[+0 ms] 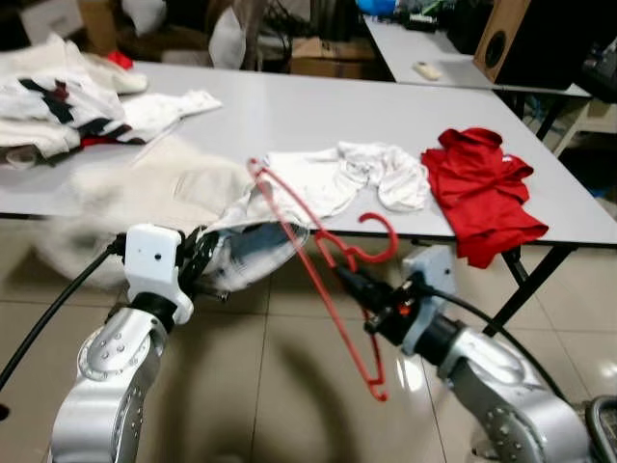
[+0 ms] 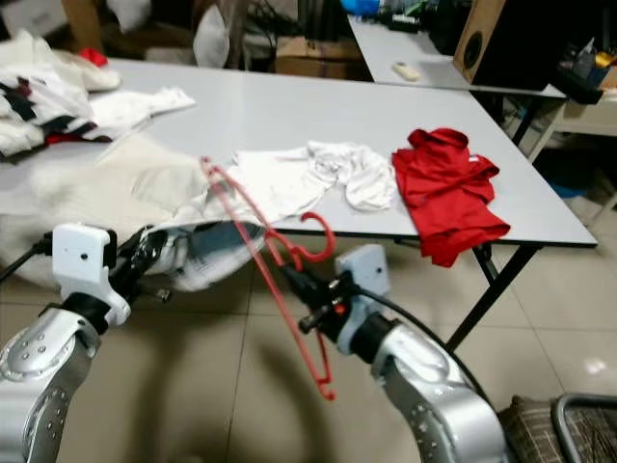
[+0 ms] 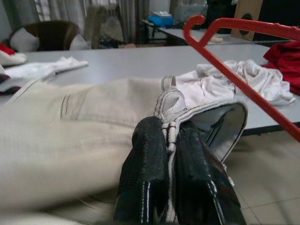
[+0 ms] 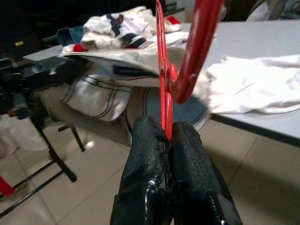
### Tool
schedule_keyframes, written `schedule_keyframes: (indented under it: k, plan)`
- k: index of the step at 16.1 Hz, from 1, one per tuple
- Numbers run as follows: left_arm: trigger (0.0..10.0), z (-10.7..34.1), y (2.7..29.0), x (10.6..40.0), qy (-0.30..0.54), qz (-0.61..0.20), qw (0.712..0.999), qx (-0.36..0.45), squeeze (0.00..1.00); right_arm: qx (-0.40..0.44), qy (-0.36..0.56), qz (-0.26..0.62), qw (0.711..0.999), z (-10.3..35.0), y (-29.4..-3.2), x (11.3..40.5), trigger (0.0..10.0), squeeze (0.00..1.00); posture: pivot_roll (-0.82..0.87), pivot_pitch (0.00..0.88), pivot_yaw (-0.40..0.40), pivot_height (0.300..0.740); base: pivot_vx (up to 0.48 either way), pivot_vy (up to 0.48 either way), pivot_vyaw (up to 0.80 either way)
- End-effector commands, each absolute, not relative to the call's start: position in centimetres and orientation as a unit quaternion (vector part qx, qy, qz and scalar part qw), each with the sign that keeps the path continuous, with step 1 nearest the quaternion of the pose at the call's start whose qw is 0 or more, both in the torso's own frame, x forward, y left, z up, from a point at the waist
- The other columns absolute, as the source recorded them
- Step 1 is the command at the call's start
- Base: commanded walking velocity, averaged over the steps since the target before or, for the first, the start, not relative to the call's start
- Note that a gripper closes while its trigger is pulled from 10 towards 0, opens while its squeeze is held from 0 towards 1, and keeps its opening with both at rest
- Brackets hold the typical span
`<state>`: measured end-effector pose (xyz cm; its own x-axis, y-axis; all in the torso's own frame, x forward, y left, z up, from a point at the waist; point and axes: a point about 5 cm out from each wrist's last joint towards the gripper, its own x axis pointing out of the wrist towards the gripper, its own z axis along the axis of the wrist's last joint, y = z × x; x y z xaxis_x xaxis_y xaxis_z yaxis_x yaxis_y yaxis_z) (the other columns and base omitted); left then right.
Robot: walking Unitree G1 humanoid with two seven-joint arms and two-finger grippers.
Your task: Hang hanger
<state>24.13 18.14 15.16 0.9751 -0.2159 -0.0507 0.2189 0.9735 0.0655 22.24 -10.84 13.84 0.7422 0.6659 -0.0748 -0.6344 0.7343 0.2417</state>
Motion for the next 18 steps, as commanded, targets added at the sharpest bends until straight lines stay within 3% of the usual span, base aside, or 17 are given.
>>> schedule_keyframes:
  k: [1,5,6,7,8,9,13,16,17,18]
  plan:
    - [10.0,16.2,18.2,24.4,-0.001,-0.109,0.993,0.036,0.00,0.104,0.063,0.329,0.936,14.1,-11.2,22.8,10.0,0.00,0.02,0.000,-0.043,0.740,0.000,0.480,0.00]
    - [10.0,17.5,19.2,24.8,-0.040,-0.079,0.995,0.036,0.00,0.111,0.047,0.309,0.943,14.5,-11.8,23.3,10.0,0.00,0.02,0.000,-0.039,0.740,0.000,0.000,0.00]
    - [6.7,18.0,20.3,25.0,-0.056,-0.041,0.997,0.042,0.00,0.109,0.046,0.313,0.942,14.5,-11.8,23.3,10.0,0.00,0.02,0.000,-0.036,0.740,0.000,0.000,0.00]
    - [2.1,18.6,21.7,25.2,-0.070,0.006,0.997,0.040,0.00,0.110,0.044,0.319,0.940,14.6,-11.9,23.3,10.0,0.00,0.02,0.000,-0.035,0.740,0.000,0.000,0.00]
    - [0.0,18.7,22.5,25.2,-0.067,0.024,0.997,0.039,0.00,0.112,0.042,0.321,0.939,14.7,-11.9,23.3,10.0,0.00,0.02,0.000,-0.034,0.740,0.000,0.000,0.00]
    - [0.0,17.5,22.8,24.7,-0.020,-0.006,0.997,0.077,0.00,0.103,0.058,0.332,0.936,14.3,-11.9,23.0,10.0,0.00,0.02,0.000,-0.032,0.740,0.000,0.000,0.00]
    - [0.0,13.9,22.2,22.2,0.121,-0.110,0.981,0.100,0.00,0.072,0.115,0.365,0.921,12.5,-11.8,21.7,10.0,0.00,0.02,0.000,-0.030,0.740,0.000,0.000,0.00]
    - [0.0,12.5,21.2,21.5,0.157,-0.163,0.969,0.100,0.00,0.057,0.142,0.369,0.917,11.6,-12.0,21.3,10.0,0.00,0.02,0.000,-0.036,0.740,0.000,0.000,0.00]
    - [10.0,11.6,20.2,21.9,0.168,-0.169,0.964,0.116,0.00,0.058,0.149,0.355,0.921,11.3,-12.1,21.5,10.0,0.00,0.02,0.000,-0.042,0.740,0.000,0.000,0.00]
    - [10.0,11.4,20.0,22.2,0.169,-0.167,0.964,0.115,0.00,0.060,0.151,0.351,0.922,11.2,-12.1,21.5,10.0,0.00,0.02,0.000,-0.040,0.740,0.000,0.000,0.00]
